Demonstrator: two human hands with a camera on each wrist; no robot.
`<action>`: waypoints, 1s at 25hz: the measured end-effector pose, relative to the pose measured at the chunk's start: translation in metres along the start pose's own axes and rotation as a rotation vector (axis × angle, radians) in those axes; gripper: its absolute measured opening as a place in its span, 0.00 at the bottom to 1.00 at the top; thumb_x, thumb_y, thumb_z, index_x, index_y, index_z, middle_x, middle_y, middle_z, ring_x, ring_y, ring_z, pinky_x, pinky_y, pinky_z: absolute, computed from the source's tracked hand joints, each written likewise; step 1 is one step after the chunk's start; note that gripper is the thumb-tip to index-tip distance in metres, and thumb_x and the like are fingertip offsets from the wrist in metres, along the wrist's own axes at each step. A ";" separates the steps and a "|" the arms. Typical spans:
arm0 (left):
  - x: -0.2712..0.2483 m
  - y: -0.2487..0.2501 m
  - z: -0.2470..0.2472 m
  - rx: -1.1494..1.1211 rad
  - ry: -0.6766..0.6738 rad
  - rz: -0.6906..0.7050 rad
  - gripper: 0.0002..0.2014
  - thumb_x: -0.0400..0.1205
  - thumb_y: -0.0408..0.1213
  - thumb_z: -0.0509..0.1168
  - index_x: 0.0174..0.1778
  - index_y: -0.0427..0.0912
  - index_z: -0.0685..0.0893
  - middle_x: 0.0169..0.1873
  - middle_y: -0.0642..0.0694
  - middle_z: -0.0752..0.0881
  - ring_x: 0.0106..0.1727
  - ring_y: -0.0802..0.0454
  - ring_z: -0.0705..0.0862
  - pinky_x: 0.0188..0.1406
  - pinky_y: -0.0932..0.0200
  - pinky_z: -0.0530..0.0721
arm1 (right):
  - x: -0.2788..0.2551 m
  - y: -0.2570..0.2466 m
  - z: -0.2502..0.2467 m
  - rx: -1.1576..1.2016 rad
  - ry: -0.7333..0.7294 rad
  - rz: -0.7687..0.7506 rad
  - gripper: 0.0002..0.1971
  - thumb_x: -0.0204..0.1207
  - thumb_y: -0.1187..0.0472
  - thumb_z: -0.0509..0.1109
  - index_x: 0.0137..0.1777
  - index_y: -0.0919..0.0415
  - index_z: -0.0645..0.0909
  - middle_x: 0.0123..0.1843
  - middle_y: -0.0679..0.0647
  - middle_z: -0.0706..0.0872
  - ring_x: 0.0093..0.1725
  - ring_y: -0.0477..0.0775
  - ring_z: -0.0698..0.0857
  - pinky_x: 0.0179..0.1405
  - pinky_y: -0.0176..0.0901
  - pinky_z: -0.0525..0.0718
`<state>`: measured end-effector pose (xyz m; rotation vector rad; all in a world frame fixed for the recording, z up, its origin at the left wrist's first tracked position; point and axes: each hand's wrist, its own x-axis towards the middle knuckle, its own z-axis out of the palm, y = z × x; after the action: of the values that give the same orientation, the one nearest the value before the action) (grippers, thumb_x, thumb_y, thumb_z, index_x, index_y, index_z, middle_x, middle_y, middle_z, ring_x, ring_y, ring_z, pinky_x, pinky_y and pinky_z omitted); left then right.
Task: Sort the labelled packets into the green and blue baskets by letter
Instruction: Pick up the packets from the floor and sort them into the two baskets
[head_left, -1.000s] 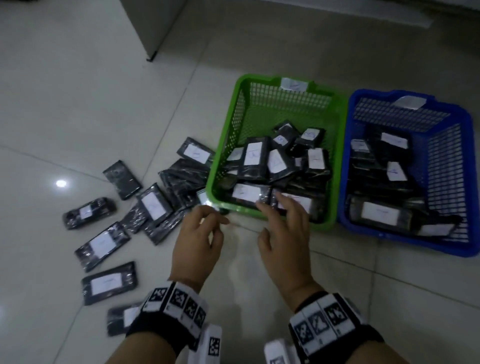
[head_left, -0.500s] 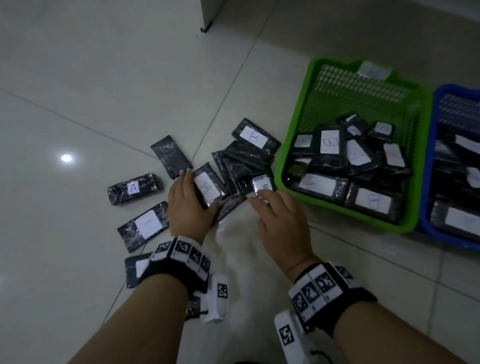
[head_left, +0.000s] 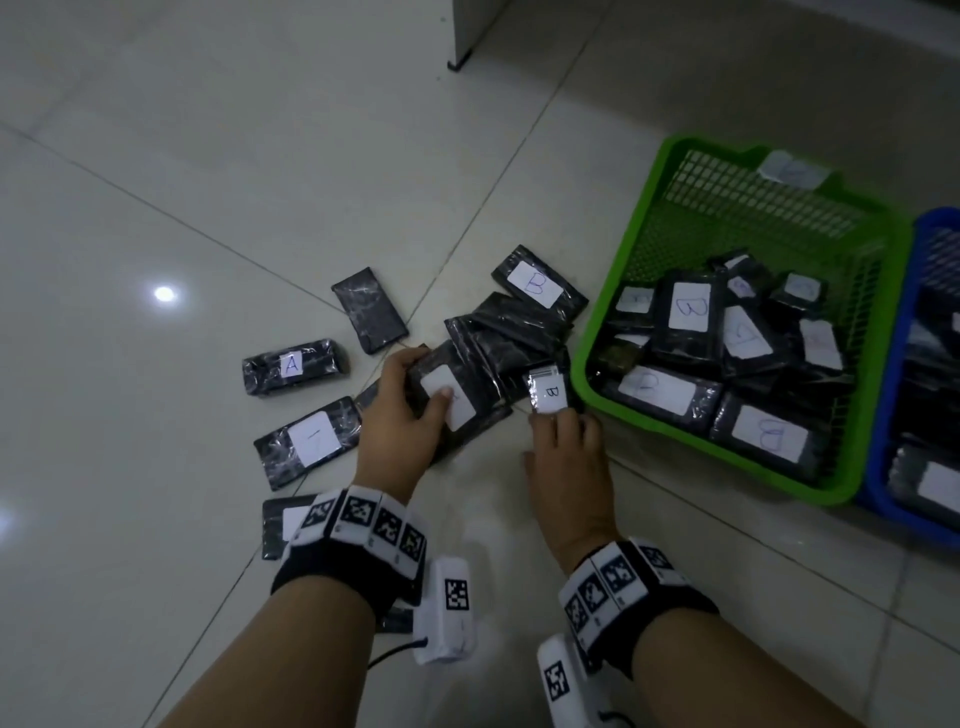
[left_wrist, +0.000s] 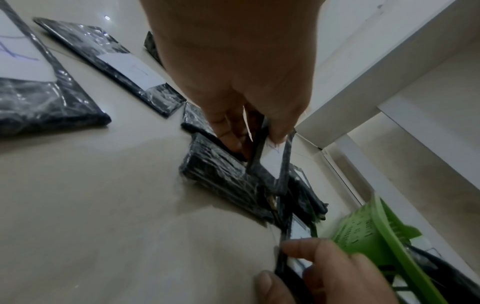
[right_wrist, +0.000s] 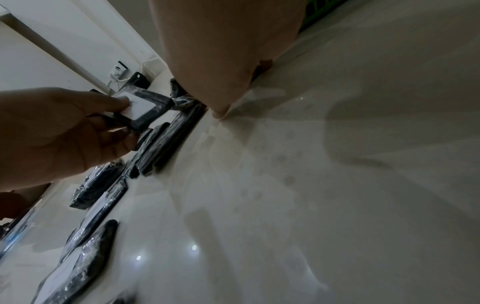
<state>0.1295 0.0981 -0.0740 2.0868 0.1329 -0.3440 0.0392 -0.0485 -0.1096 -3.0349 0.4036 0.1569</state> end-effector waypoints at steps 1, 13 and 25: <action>-0.002 0.002 0.003 -0.052 0.022 -0.017 0.20 0.78 0.41 0.70 0.62 0.59 0.71 0.46 0.48 0.87 0.46 0.50 0.87 0.50 0.49 0.87 | -0.002 0.000 -0.001 0.049 0.017 0.037 0.21 0.63 0.58 0.80 0.57 0.58 0.82 0.55 0.59 0.81 0.54 0.59 0.74 0.54 0.51 0.84; -0.004 0.032 0.023 -0.279 0.032 0.002 0.22 0.78 0.43 0.65 0.66 0.62 0.71 0.47 0.39 0.86 0.48 0.42 0.86 0.53 0.38 0.86 | -0.004 0.004 -0.002 0.612 0.030 0.247 0.12 0.76 0.71 0.63 0.53 0.55 0.79 0.57 0.48 0.80 0.54 0.45 0.81 0.53 0.34 0.77; -0.030 0.082 0.069 -0.507 0.100 0.105 0.18 0.78 0.30 0.66 0.63 0.49 0.77 0.43 0.48 0.85 0.42 0.52 0.83 0.47 0.49 0.84 | -0.036 0.088 -0.091 0.808 0.348 0.118 0.09 0.77 0.75 0.62 0.50 0.61 0.78 0.51 0.52 0.75 0.45 0.32 0.71 0.49 0.14 0.68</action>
<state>0.1073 -0.0017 -0.0307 1.6007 0.1520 -0.1229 -0.0102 -0.1316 -0.0204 -2.2295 0.5108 -0.4300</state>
